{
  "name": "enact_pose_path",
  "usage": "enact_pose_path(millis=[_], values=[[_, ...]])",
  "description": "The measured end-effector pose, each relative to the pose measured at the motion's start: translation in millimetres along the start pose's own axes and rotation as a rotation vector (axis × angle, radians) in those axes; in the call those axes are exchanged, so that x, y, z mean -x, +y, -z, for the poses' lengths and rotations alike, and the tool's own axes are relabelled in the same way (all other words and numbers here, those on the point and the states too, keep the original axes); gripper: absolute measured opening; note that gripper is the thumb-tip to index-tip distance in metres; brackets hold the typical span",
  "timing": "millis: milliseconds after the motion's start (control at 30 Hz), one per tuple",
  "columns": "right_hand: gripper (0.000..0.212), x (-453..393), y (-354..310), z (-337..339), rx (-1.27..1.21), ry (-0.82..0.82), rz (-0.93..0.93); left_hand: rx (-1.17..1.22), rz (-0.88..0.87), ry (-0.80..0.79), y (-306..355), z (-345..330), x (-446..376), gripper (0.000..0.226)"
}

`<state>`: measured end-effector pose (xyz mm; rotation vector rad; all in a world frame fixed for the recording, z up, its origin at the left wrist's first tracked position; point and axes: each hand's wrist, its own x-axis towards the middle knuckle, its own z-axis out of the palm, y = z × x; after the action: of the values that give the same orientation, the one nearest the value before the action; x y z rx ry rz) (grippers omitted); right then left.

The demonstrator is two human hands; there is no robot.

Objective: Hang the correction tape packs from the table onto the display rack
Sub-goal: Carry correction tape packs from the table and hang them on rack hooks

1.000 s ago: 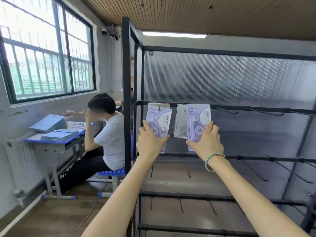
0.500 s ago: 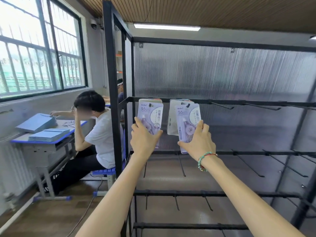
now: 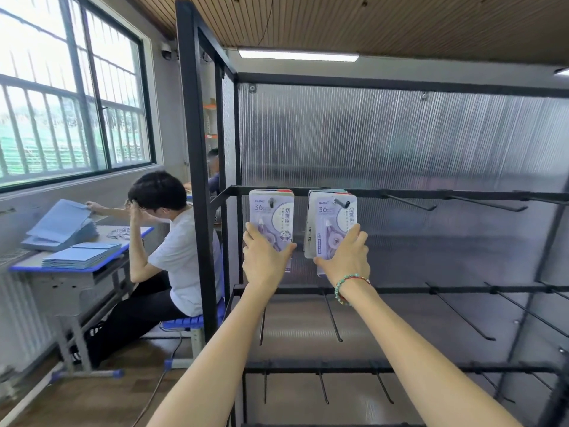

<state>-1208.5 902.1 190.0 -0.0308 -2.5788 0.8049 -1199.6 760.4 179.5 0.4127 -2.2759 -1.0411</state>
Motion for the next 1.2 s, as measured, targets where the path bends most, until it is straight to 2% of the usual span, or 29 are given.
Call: enact_pose_path(millis=[167,333,400,500,600,733,933,1100,1200], values=[[0.112,-1.9,1.9,-5.2,0.003,0.011,0.005,0.007,-0.014,-0.008,-3.8,-0.6,-6.5,0.111],[0.113,8.9,3.7,-3.7,-0.036,-0.002,0.025,-0.121,-0.044,-0.015,-10.0,11.8,1.1,0.117],[0.11,17.3,5.7,-0.4,-0.045,0.006,0.052,-0.159,-0.106,-0.011,-14.3,18.4,8.0,0.11],[0.094,35.5,9.3,8.6,-0.096,0.002,0.139,-0.12,-0.218,-0.042,-21.7,30.1,23.6,0.092],[0.08,57.4,12.6,21.2,-0.113,-0.045,0.243,-0.057,-0.244,-0.086,-26.3,47.4,47.8,0.078],[0.072,89.0,11.6,40.1,-0.153,-0.143,0.348,-0.106,-0.261,-0.092,-31.0,76.8,93.5,0.072],[0.066,151.6,-1.2,52.9,-0.225,-0.298,0.517,-0.2,-0.138,0.001,-53.4,141.4,172.3,0.068],[0.062,226.8,-27.1,41.4,-0.277,-0.43,0.666,-0.336,0.035,0.079,-91.1,208.7,253.5,0.067],[0.062,285.5,-57.1,28.2,-0.31,-0.568,0.738,-0.427,0.163,0.138,-117.6,263.6,309.0,0.065]])
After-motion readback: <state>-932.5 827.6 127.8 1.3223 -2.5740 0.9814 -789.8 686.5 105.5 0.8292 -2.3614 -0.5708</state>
